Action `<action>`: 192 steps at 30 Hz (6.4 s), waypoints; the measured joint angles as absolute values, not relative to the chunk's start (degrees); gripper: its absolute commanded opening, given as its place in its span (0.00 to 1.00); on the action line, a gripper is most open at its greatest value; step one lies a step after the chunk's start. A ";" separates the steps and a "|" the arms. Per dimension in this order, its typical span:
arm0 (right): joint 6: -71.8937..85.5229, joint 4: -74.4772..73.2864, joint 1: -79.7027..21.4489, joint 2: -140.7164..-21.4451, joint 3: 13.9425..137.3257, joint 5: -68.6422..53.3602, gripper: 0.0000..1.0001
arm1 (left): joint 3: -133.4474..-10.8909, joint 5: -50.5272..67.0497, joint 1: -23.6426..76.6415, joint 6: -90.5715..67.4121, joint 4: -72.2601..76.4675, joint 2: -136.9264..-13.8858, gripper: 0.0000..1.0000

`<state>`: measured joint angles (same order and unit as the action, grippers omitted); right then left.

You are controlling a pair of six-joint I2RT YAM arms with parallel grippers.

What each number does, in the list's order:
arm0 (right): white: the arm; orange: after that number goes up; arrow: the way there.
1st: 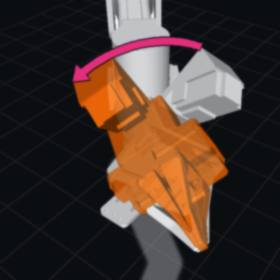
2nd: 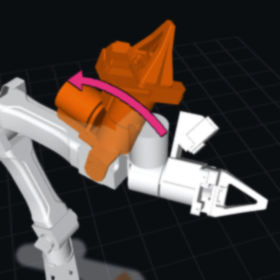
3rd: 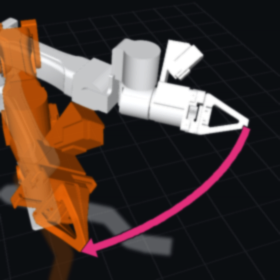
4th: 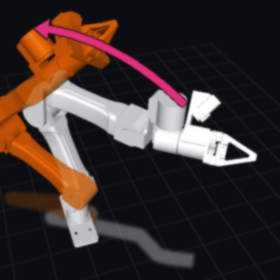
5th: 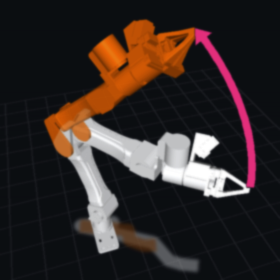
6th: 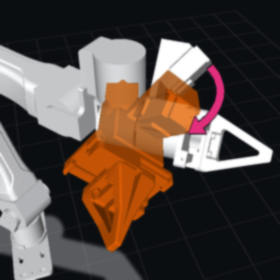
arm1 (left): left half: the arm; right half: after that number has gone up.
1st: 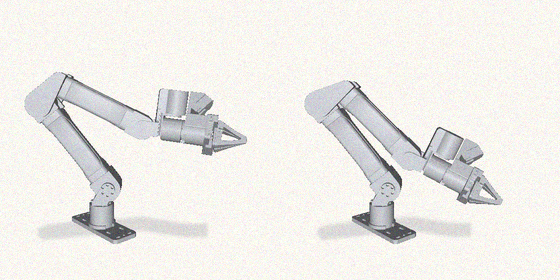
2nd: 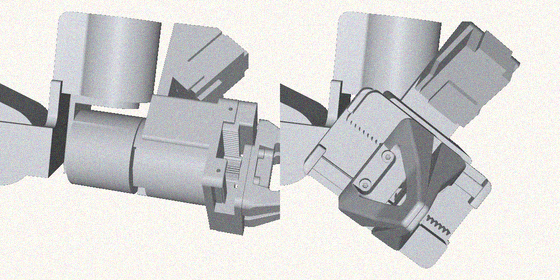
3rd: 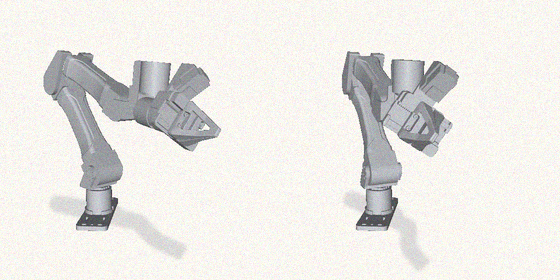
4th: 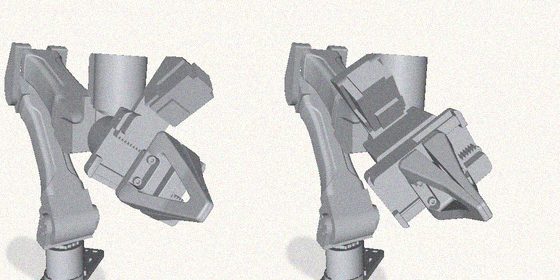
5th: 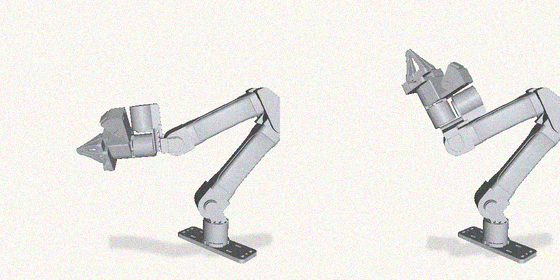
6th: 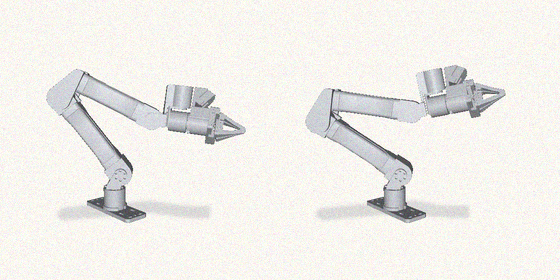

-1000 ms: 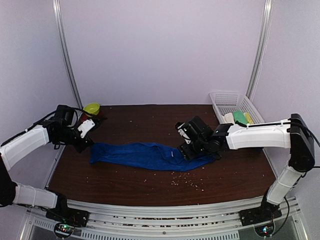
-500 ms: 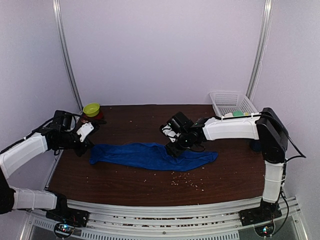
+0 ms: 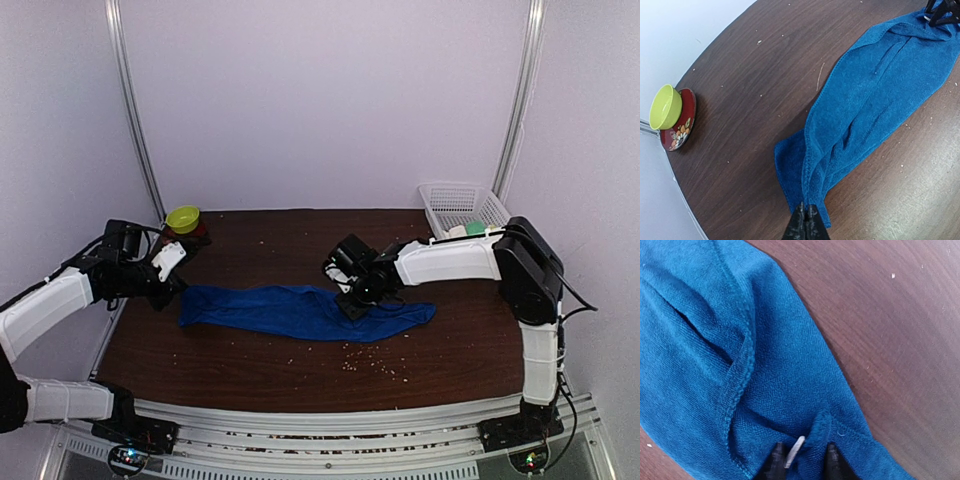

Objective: Roll the towels
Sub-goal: Adjust the towel at the center of the board, then pick up the towel from the center of the board.

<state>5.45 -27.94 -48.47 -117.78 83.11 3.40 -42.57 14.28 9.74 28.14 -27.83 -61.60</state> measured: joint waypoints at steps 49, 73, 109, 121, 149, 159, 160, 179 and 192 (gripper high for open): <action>14.24 -11.38 -66.74 -86.15 48.62 17.19 0.32 | -39.64 -8.82 9.74 23.86 -17.50 -62.11 0.00; -0.67 -40.27 -67.20 -107.94 77.12 23.81 0.62 | -39.00 -5.30 9.74 23.88 -18.00 -62.63 0.00; 12.51 -30.48 -60.77 -99.09 70.65 30.33 0.00 | -39.00 -7.03 9.74 23.35 -17.52 -63.20 0.00; 8.51 2.59 -58.59 -100.88 72.55 52.23 0.00 | -38.94 -12.47 9.56 22.04 -16.01 -63.75 0.00; 42.52 -16.45 -75.42 -96.53 50.57 50.11 0.57 | -38.33 -13.30 9.06 21.93 -15.00 -64.12 0.00; 18.98 -21.06 -75.42 -87.24 58.43 37.95 1.00 | -38.33 -12.99 9.04 21.93 -15.03 -64.18 0.00; 15.07 -22.74 -75.42 -87.24 60.93 37.06 1.00 | -38.33 -12.78 9.04 21.96 -15.03 -64.20 0.00; -34.44 -44.62 -76.31 -91.42 66.98 33.91 0.98 | -38.33 -8.25 9.04 22.24 -16.75 -65.65 0.00; -52.36 -39.66 -74.76 -87.74 55.07 29.12 0.98 | -38.33 -6.61 9.04 22.33 -16.82 -65.56 0.00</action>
<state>-52.36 -39.66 -74.76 -87.74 55.07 29.12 -38.33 -6.61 9.04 22.33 -16.82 -65.56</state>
